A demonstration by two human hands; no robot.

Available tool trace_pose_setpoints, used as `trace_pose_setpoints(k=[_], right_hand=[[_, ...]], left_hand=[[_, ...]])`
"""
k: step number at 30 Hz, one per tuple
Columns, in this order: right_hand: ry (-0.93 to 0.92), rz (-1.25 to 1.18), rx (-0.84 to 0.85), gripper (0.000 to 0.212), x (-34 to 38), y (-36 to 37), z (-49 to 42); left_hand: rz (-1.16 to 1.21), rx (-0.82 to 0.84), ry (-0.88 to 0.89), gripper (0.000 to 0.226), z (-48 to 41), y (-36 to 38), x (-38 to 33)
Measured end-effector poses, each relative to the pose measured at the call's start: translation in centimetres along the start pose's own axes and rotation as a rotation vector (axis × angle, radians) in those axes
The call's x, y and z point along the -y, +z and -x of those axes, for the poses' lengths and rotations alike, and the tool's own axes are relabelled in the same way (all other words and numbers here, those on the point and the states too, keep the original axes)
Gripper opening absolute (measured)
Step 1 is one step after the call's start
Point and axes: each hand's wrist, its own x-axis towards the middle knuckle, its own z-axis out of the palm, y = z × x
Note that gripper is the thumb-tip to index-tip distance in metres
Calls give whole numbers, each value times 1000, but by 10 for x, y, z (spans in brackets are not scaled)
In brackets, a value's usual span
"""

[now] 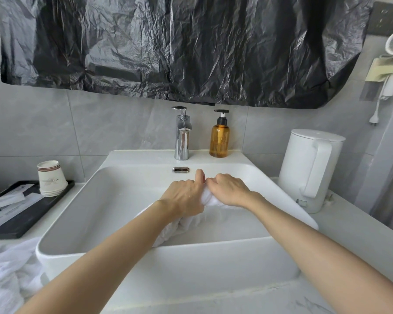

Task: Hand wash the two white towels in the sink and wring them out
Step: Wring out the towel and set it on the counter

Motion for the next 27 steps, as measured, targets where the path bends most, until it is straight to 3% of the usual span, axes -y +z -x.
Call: trace_pose_setpoints(k=[3, 5, 10, 12, 17, 21, 24, 27], right_hand=[[38, -69, 55, 37, 0, 0, 1], [33, -28, -4, 41, 1, 0, 0], [-72, 235, -460, 47, -6, -4, -2], [-127, 261, -596, 46, -10, -6, -2], [-295, 225, -807, 33, -8, -7, 3], [-356, 236, -872, 30, -7, -6, 3], [-320, 235, -822, 35, -9, -6, 1], [-210, 280, -612, 45, -12, -5, -2]], left_hand=[[8, 1, 15, 45, 0, 2, 1], [135, 24, -13, 48, -1, 5, 4], [952, 317, -193, 80, -3, -2, 20], [1128, 377, -263, 82, -5, -5, 28], [1015, 501, -238, 46, -2, -5, 31], [968, 491, -245, 55, -1, -5, 25], [978, 479, -221, 55, 0, -4, 22], [860, 364, -253, 43, -3, 2, 17]])
